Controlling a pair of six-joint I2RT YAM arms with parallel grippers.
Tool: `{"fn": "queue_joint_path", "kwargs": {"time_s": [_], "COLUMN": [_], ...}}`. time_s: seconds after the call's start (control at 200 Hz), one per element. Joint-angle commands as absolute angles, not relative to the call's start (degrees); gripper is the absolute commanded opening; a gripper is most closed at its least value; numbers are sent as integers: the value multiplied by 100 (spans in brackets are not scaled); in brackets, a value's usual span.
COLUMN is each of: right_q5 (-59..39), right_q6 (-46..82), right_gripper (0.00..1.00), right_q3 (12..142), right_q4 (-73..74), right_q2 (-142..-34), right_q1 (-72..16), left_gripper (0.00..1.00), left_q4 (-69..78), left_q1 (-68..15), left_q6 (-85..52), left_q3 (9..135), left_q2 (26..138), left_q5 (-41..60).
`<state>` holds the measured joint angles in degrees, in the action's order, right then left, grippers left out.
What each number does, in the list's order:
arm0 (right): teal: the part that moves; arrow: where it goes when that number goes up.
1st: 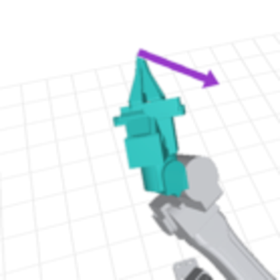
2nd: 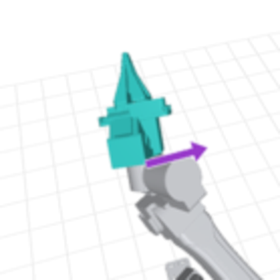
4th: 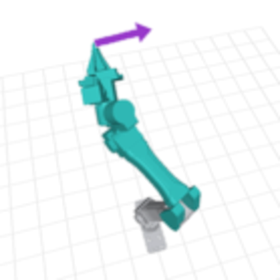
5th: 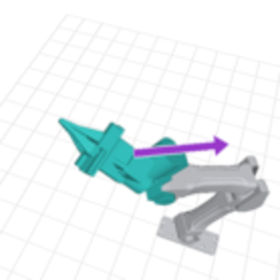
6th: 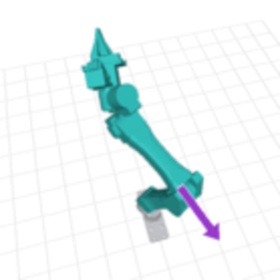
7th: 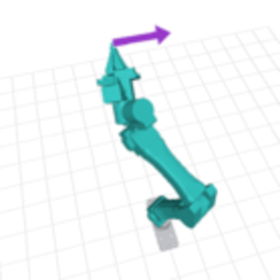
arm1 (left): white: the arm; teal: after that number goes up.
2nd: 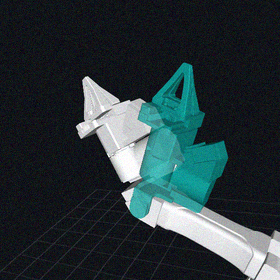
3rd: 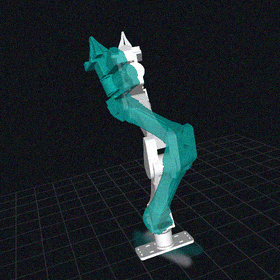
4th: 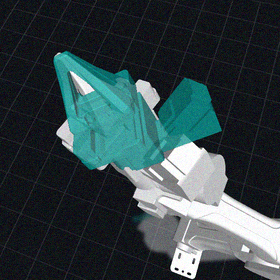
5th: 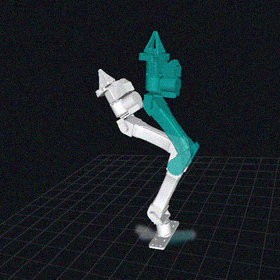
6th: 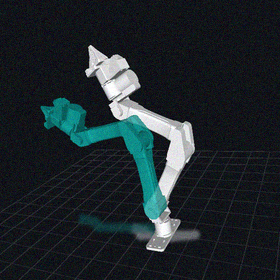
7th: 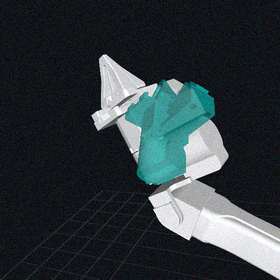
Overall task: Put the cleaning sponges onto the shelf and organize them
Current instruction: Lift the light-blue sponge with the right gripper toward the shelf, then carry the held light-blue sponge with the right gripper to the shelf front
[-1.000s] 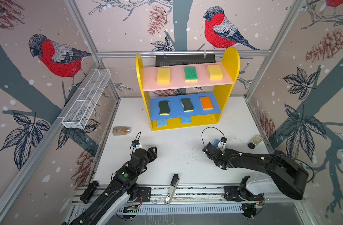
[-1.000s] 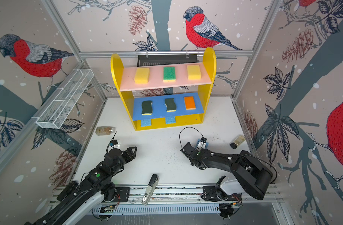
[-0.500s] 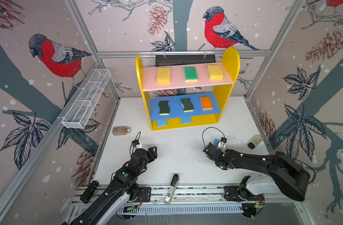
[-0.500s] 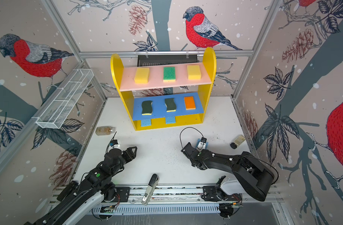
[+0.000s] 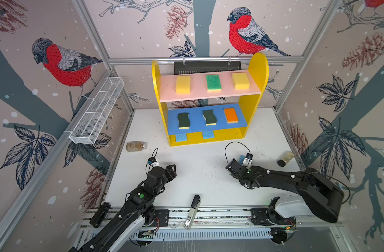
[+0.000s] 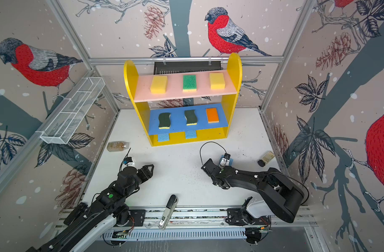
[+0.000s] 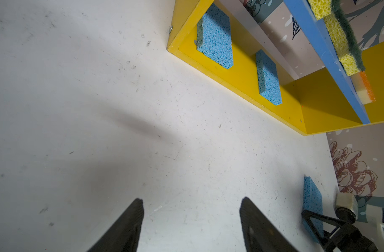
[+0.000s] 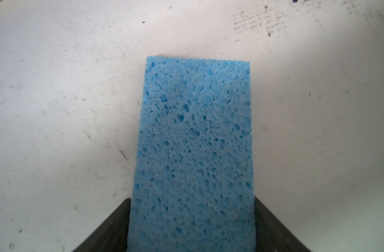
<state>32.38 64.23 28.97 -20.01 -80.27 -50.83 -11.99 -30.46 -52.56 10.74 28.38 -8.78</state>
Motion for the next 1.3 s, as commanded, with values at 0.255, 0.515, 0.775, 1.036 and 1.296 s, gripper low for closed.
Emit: {"fn": "queue_joint_path", "kwargs": {"time_s": [0.255,0.515,0.775,1.036,1.296], "right_q5": [2235,2124,2266,2468,2635], "right_q6": [6395,5628,5184,4654,4239], "right_gripper": [68,65,65,66,67], "right_q3": [2681,2698,2873,2965,3203], "right_q4": [-2468,-2051,-2099,-1759,-1600], "right_q2": [-8040,-7673,-7427,-7207,-7266], "right_q1": [-5089,-5140,-5158,-5162,-5160], "left_gripper": [71,71,71,71,71], "left_q4": [-1085,-1150,-1185,-1169,-1197], "left_q1": [-3047,-3047,-3049,-3050,-3048], "left_q6": [-5344,-5368,-5393,-5420,-5423], "left_q3": [1045,1018,1003,967,967], "left_q2": [2677,2593,2573,2558,2558], "left_q5": [-908,-988,-1050,-1094,-1164]}}
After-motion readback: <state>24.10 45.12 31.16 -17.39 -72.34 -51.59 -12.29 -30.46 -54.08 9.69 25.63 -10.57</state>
